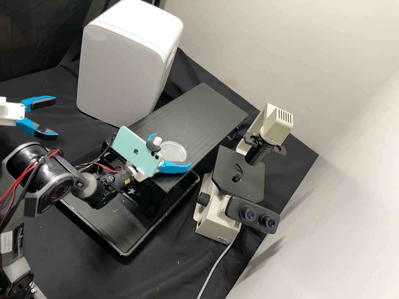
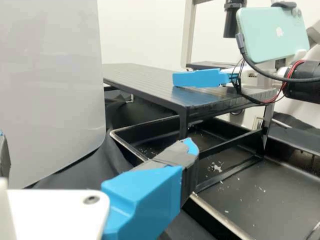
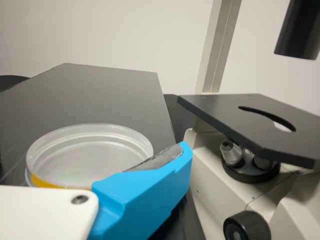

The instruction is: Remove the lid from the petri dish

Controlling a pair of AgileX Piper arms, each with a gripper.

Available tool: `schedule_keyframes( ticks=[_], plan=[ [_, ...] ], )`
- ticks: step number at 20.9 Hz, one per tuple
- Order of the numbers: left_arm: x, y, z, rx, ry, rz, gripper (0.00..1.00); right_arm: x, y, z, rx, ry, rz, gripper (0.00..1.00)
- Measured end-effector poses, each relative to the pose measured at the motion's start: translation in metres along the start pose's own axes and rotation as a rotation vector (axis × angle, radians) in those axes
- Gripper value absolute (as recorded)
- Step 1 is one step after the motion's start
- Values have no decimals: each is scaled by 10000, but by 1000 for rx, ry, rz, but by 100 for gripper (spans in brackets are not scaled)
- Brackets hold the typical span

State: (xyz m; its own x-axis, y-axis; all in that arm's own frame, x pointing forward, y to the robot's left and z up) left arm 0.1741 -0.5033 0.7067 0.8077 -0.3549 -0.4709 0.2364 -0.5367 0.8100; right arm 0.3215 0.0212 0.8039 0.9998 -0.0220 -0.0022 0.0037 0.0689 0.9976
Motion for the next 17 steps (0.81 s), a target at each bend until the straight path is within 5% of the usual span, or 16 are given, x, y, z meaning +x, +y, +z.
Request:
schedule_keyframes(
  ticks=[4, 8, 11, 17],
  plan=[
    [1, -3, -1, 0, 0, -2, 100, 0, 11, 12, 2, -4, 3, 100],
    [5, -17, -5, 2, 3, -8, 100, -30, 139, 74, 66, -21, 42, 100],
    [6, -20, -6, 2, 3, -10, 100, -32, 163, 91, 85, -26, 50, 100],
    [6, -20, -6, 3, 3, -10, 100, -32, 163, 91, 90, -26, 50, 100]
  ],
)
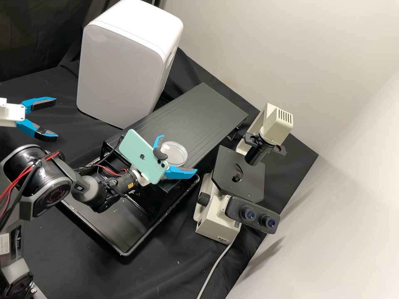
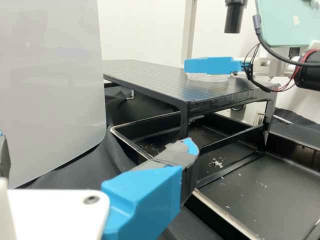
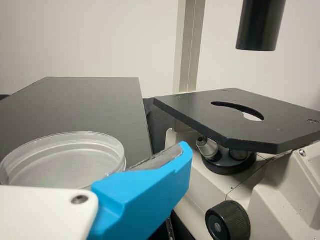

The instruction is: Remove the lid from the petri dish

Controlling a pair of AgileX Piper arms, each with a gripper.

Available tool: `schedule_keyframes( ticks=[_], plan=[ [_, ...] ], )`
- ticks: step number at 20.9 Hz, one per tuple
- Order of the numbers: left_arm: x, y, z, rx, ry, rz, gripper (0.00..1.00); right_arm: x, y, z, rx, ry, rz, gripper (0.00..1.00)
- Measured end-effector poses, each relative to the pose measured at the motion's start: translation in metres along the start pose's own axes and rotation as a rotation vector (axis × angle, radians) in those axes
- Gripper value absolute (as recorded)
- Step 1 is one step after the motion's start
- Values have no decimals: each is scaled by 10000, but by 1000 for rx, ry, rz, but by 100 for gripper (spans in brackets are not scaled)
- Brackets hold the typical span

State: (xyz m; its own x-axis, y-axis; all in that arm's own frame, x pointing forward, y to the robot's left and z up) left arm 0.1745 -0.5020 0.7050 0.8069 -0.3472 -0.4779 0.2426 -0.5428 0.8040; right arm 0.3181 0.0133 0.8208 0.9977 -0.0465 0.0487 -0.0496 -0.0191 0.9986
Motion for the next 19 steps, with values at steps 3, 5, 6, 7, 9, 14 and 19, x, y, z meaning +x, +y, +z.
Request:
schedule_keyframes(
  ticks=[3, 5, 6, 7, 9, 14, 19],
  plan=[
    [4, 2, 0, 0, 0, 1, 100, -1, -12, -12, 1, 3, -3, 100],
    [5, -1, -1, 0, 0, -1, 100, -2, -37, -35, -8, 11, -11, 100],
    [6, -5, -2, 0, 1, -3, 100, -2, -47, -45, -16, 14, -15, 100],
    [6, -5, -2, 0, 1, -3, 100, -3, -57, -55, -25, 18, -18, 100],
    [28, 8, 1, 0, -1, 4, 100, -3, -61, -59, -31, 19, -19, 100],
    [30, 7, 1, 0, -1, 3, 100, 0, -70, -50, -31, 16, -22, 0],
    [30, 7, 1, 0, -1, 3, 100, 3, -80, -39, -33, 13, -25, 0]
  ],
)
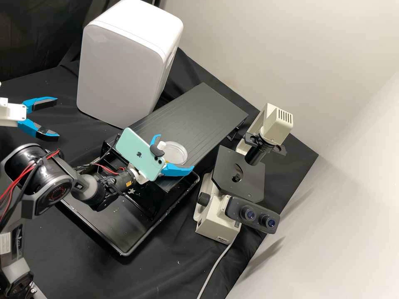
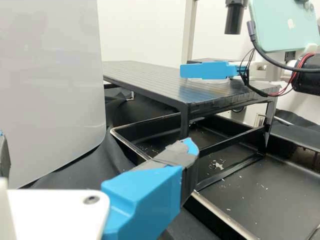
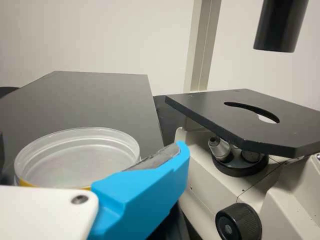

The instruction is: Remove the lid from the petri dish

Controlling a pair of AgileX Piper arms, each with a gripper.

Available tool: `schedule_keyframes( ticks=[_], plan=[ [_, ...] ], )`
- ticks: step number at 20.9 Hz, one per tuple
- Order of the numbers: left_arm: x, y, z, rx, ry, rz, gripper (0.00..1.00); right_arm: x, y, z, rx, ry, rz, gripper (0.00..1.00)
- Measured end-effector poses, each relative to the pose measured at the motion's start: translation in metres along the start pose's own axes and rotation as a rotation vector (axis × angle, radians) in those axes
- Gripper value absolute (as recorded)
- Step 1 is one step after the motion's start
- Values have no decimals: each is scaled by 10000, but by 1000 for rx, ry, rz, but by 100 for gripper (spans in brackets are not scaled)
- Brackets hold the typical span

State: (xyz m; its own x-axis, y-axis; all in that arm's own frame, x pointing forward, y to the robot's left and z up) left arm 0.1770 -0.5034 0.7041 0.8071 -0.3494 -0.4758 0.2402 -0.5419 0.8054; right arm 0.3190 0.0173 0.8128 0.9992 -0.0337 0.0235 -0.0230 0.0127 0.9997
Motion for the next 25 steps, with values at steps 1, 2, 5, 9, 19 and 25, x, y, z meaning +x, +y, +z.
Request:
schedule_keyframes(
  ticks=[1, 2, 5, 9, 19, 25],
  plan=[
    [0, 0, 0, 0, 0, 0, 100, 0, 0, 0, 0, 0, 0, 0],
    [0, 0, 0, 0, 0, 0, 100, 0, 0, 0, 0, 0, 0, 0],
    [0, 0, -1, -1, 1, 0, 100, 0, 0, 0, 0, 0, 0, 0],
    [3, 5, -5, -3, 6, 3, 100, 0, 0, 0, 0, 0, 0, 0],
    [3, 5, -6, -3, 7, 4, 100, 0, 0, 0, 0, 0, 0, 0],
    [8, -5, -26, -10, 26, 2, 100, 0, 0, 0, 0, 0, 0, 0]
  ],
)
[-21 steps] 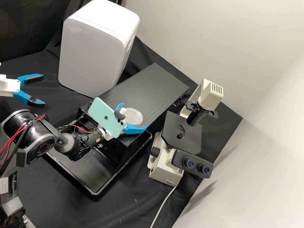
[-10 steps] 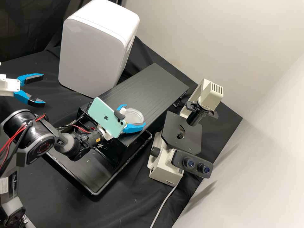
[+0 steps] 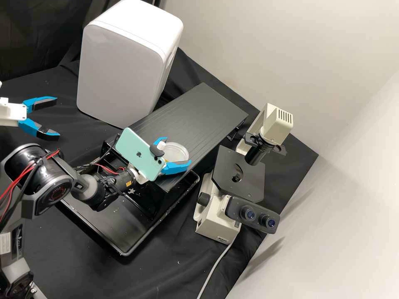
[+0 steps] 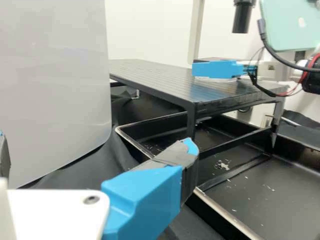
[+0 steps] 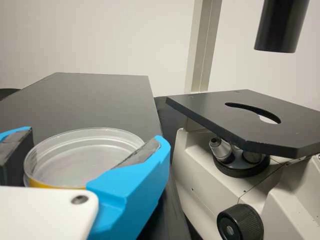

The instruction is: Remove the lid from the petri dish

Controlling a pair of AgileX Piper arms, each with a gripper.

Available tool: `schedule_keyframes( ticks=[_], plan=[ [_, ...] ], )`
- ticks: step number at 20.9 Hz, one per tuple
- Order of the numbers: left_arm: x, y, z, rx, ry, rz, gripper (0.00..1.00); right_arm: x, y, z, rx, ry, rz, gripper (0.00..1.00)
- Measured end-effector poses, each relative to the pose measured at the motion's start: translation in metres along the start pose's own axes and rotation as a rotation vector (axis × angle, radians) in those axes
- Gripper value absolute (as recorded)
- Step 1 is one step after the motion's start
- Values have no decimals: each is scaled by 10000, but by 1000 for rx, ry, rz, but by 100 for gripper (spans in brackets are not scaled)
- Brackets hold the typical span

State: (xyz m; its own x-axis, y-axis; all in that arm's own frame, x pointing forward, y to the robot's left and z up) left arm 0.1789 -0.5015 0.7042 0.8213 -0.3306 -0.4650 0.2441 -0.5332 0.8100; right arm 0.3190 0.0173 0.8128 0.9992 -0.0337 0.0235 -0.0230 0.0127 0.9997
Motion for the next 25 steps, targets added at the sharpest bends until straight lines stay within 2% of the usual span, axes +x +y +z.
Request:
schedule_keyframes(
  ticks=[3, 8, 15, 21, 25],
  plan=[
    [0, 1, -3, -1, 3, 1, 100, 0, 0, 0, 0, 0, 0, 0],
    [0, 1, -3, -1, 3, 1, 100, -101, 11, -6, 0, 2, 2, 0],
    [16, 15, 1, -1, 1, 8, 100, -223, 148, -119, 2, 62, 67, 0],
    [16, 15, 1, -1, 1, 8, 100, -224, 148, -121, 1, 64, 68, 0],
    [16, 15, 1, -1, 1, 8, 100, -242, 107, -131, 1, 66, 53, 0]
  ],
)
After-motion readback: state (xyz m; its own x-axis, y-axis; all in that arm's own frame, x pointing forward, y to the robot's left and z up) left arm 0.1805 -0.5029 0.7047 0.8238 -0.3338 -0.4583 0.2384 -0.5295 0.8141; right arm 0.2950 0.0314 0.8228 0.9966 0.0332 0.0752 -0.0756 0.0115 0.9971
